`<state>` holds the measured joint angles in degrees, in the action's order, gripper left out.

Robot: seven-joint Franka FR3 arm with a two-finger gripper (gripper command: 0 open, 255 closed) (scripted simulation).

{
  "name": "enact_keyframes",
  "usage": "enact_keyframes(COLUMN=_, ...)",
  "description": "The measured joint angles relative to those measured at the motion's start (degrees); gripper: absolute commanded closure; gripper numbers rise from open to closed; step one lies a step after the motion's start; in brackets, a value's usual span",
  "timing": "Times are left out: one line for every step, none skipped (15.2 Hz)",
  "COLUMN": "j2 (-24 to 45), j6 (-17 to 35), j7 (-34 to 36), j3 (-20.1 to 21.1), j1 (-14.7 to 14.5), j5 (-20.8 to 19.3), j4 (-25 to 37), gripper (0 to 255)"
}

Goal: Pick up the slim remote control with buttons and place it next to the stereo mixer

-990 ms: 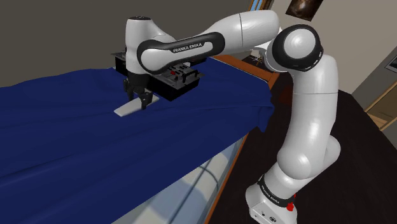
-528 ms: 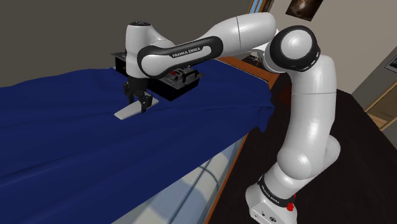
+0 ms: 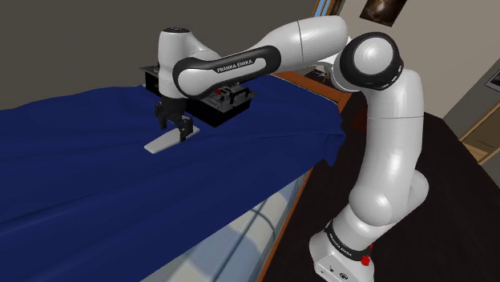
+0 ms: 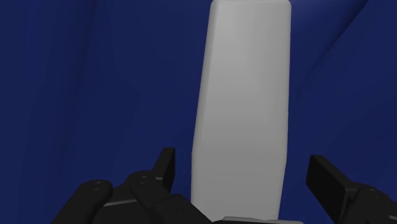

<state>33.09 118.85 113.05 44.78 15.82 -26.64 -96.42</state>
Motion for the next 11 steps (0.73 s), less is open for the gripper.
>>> enact_keyframes(j2=-0.3, j6=-0.7, j7=-0.2, j3=0.2, j1=0.1, j5=0.3, j4=0.5, gripper=0)
enact_keyframes(j2=-1.1, j6=-1.6, j7=-0.4, j3=0.7, j1=0.3, j5=0.9, j4=0.8, gripper=0)
enact_keyframes(j2=-1.6, j6=-3.1, j7=-0.8, j3=1.1, j1=0.3, j5=1.5, j4=1.9, gripper=0)
enact_keyframes(j2=-2.1, j6=-4.6, j7=-1.2, j3=1.4, j1=0.3, j5=2.0, j4=3.0, gripper=0)
enact_keyframes(j2=-2.9, j6=-4.9, j7=-1.4, j3=1.8, j1=0.7, j5=2.5, j4=2.8, gripper=0)
enact_keyframes(j2=-3.0, j6=-5.1, j7=-1.5, j3=1.8, j1=0.8, j5=2.6, j4=2.9, gripper=0)
enact_keyframes(j2=-3.0, j6=-5.3, j7=-1.6, j3=1.8, j1=0.8, j5=2.6, j4=3.0, gripper=0)
enact_keyframes(j2=-3.1, j6=-5.4, j7=-1.6, j3=1.9, j1=0.8, j5=2.7, j4=3.0, gripper=0)
enact_keyframes(j2=-3.1, j6=-5.4, j7=-1.6, j3=1.9, j1=0.9, j5=2.7, j4=3.0, gripper=0)
enact_keyframes(j2=-3.1, j6=-5.4, j7=-1.6, j3=1.9, j1=0.9, j5=2.7, j4=3.0, gripper=0)
enact_keyframes(j2=-3.1, j6=-5.4, j7=-1.7, j3=1.9, j1=0.9, j5=2.7, j4=3.0, gripper=0)
